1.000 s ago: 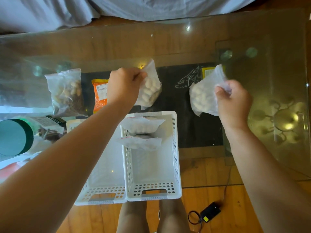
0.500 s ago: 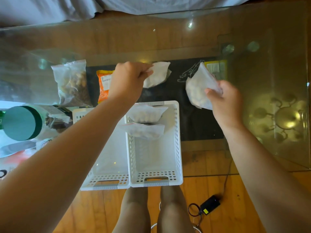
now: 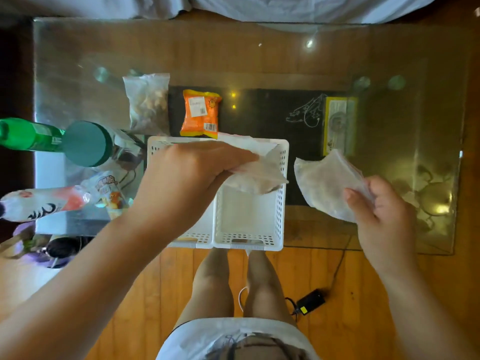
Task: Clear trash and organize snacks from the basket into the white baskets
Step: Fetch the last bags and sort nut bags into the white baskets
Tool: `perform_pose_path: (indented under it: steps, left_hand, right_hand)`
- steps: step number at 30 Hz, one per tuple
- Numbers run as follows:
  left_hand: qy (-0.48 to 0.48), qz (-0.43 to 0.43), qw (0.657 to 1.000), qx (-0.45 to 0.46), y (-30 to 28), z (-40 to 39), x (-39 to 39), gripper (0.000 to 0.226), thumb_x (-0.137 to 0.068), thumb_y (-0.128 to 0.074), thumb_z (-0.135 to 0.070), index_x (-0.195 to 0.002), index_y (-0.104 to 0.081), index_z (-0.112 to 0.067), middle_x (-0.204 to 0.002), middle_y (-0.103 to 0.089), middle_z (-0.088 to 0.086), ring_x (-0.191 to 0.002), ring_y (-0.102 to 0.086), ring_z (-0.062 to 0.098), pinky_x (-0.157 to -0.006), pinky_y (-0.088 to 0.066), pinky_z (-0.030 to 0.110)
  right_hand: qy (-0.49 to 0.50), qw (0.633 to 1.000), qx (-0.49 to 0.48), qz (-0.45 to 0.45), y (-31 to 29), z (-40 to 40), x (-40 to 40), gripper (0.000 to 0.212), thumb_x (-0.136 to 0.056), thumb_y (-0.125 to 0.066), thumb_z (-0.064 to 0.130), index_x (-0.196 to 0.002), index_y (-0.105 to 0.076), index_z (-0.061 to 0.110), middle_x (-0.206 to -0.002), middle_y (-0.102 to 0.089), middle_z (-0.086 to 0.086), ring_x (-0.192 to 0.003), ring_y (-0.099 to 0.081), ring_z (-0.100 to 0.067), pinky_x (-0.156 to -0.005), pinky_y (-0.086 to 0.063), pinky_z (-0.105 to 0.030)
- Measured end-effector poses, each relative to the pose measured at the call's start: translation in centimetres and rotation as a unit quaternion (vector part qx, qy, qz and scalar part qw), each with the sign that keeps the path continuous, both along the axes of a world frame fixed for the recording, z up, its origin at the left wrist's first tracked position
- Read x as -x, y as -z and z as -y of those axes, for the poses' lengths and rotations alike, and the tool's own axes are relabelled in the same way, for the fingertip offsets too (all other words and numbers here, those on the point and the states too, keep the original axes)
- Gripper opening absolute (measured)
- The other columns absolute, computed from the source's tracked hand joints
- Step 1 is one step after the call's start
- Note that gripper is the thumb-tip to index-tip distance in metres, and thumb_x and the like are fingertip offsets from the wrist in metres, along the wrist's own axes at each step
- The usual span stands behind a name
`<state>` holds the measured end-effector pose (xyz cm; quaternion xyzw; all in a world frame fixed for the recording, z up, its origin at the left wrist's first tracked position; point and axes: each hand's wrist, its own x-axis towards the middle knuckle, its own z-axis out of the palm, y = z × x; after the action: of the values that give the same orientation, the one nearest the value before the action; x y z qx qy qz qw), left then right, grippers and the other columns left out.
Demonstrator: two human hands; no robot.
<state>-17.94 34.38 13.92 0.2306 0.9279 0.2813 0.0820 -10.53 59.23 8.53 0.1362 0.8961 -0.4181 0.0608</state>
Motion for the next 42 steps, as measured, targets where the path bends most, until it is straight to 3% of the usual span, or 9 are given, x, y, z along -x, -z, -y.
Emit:
perform_pose_path:
  steps: [7,12,18,23,29,32,36,40,42]
  left_hand:
    - [-0.003,0.161,0.985,0.054,5.1,1.1,-6.6,0.026,-0.077,-0.057,-0.018,-0.095,-0.076,-0.021,-0.092,-0.077,0.001,-0.078,-0.074,0.025,-0.06,-0.059,0.039]
    - [0.026,0.243,0.956,0.162,10.2,1.3,-9.0,0.024,-0.092,-0.052,-0.021,-0.108,-0.066,-0.032,-0.11,-0.07,-0.011,-0.098,-0.066,0.017,-0.079,-0.053,0.032]
    - [0.016,0.308,0.94,0.149,13.5,-0.2,-8.9,0.026,-0.095,-0.046,-0.033,-0.113,-0.064,-0.036,-0.11,-0.069,-0.004,-0.098,-0.063,0.023,-0.076,-0.046,0.028]
    - [0.007,0.303,0.942,0.146,14.4,-1.4,-7.7,0.025,-0.095,-0.047,-0.025,-0.109,-0.066,-0.031,-0.106,-0.069,0.003,-0.094,-0.063,0.028,-0.068,-0.039,0.029]
    - [0.021,0.335,0.937,0.096,14.1,-1.2,-7.3,0.022,-0.092,-0.053,-0.022,-0.106,-0.07,-0.028,-0.105,-0.071,-0.001,-0.095,-0.063,0.023,-0.075,-0.044,0.028]
    - [0.029,0.35,0.928,0.125,14.5,-1.0,-7.3,0.023,-0.094,-0.051,-0.022,-0.107,-0.068,-0.028,-0.107,-0.069,0.0,-0.097,-0.061,0.024,-0.079,-0.045,0.03]
    - [-0.006,0.393,0.904,0.167,15.8,0.0,-6.8,0.026,-0.093,-0.053,-0.02,-0.115,-0.064,-0.028,-0.116,-0.064,0.001,-0.106,-0.059,0.024,-0.078,-0.041,0.027]
    - [-0.081,0.401,0.899,0.158,16.4,1.8,-6.7,0.053,-0.081,-0.069,-0.018,-0.13,-0.052,-0.028,-0.131,-0.057,-0.001,-0.119,-0.053,0.023,-0.095,-0.044,0.035]
    - [-0.122,0.38,0.898,0.185,16.6,2.7,-7.0,0.041,-0.081,-0.069,-0.018,-0.121,-0.06,-0.025,-0.126,-0.061,0.001,-0.113,-0.057,0.025,-0.092,-0.048,0.037]
  right_hand:
    - [-0.177,0.98,-0.001,0.086,0.8,2.9,-1.5,0.01,-0.09,-0.051,0.024,-0.08,-0.052,0.024,-0.058,-0.045,0.013,-0.06,-0.054,-0.003,-0.043,-0.035,-0.015]
    - [-0.269,0.958,-0.019,0.097,4.2,6.4,-0.6,0.011,-0.091,-0.053,0.023,-0.081,-0.049,0.025,-0.075,-0.055,0.014,-0.063,-0.058,-0.005,-0.045,-0.045,-0.019]
    - [-0.327,0.927,-0.037,0.179,10.4,10.6,2.3,0.014,-0.093,-0.05,0.021,-0.081,-0.043,0.02,-0.084,-0.058,0.0,-0.084,-0.061,-0.024,-0.069,-0.05,-0.034]
    - [-0.282,0.922,-0.021,0.264,13.7,11.9,4.7,0.011,-0.09,-0.051,0.018,-0.096,-0.054,0.01,-0.099,-0.061,-0.012,-0.093,-0.057,-0.028,-0.078,-0.043,-0.034]
    - [-0.305,0.914,0.004,0.267,14.1,11.2,5.5,0.012,-0.087,-0.057,0.019,-0.081,-0.047,0.013,-0.077,-0.052,0.003,-0.078,-0.051,-0.016,-0.062,-0.035,-0.027]
    - [-0.283,0.919,0.012,0.275,14.4,10.8,5.4,0.014,-0.088,-0.056,0.019,-0.081,-0.05,0.009,-0.073,-0.05,0.002,-0.076,-0.05,-0.017,-0.064,-0.036,-0.028]
    - [-0.251,0.929,0.033,0.268,13.9,10.3,4.7,0.016,-0.087,-0.059,0.022,-0.1,-0.06,0.012,-0.093,-0.06,0.0,-0.09,-0.056,-0.016,-0.078,-0.044,-0.032]
    - [-0.193,0.945,0.073,0.255,13.1,9.0,2.8,0.029,-0.088,-0.059,0.023,-0.117,-0.058,0.016,-0.113,-0.06,0.004,-0.103,-0.05,-0.006,-0.083,-0.04,-0.024]
    - [-0.16,0.95,0.08,0.257,13.0,8.3,1.5,0.033,-0.087,-0.061,0.023,-0.12,-0.055,0.018,-0.115,-0.059,0.004,-0.106,-0.051,-0.008,-0.085,-0.044,-0.026]
